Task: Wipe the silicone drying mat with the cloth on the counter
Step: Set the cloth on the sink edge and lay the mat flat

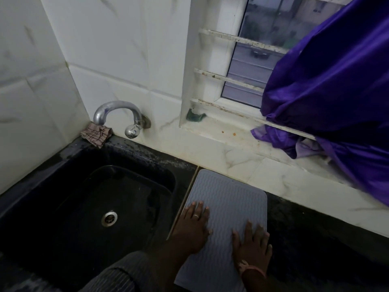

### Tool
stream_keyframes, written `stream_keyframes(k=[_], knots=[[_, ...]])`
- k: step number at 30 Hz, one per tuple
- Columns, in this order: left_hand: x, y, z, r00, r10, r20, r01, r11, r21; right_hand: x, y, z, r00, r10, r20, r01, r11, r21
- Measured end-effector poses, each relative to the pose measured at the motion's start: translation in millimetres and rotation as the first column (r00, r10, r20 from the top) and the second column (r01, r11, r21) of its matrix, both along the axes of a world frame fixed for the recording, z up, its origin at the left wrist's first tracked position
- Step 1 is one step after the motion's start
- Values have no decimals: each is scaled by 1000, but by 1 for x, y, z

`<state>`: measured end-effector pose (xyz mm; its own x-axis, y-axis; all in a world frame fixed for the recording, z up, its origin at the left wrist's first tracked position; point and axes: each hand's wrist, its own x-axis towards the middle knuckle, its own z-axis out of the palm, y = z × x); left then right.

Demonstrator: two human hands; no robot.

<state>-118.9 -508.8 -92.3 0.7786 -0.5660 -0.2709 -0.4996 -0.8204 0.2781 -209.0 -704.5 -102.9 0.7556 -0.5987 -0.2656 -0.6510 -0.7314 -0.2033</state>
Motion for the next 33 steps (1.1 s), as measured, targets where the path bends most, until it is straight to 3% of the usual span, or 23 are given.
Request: stream_keyframes(k=[14,25,28,31,33], knots=[[-2,0,-19,997,46,59,-43,998,-47,-3,-7,-15,999,34,12,-33,997,-63],[4,1,-11,1000,8,-2,-8,1000,-2,2,-16,-3,994,62,-93,-58,997,44],[-8,9,-3,1000,5,16,-5,1000,-28,-11,-11,14,991,133,7,-133,990,45],[-36,25,-7,988,-125,88,132,988,-78,-37,27,25,961,216,172,-212,976,-42],[-53,37,-12,981,-179,74,184,981,-63,-53,59,22,957,239,162,-232,971,-61]])
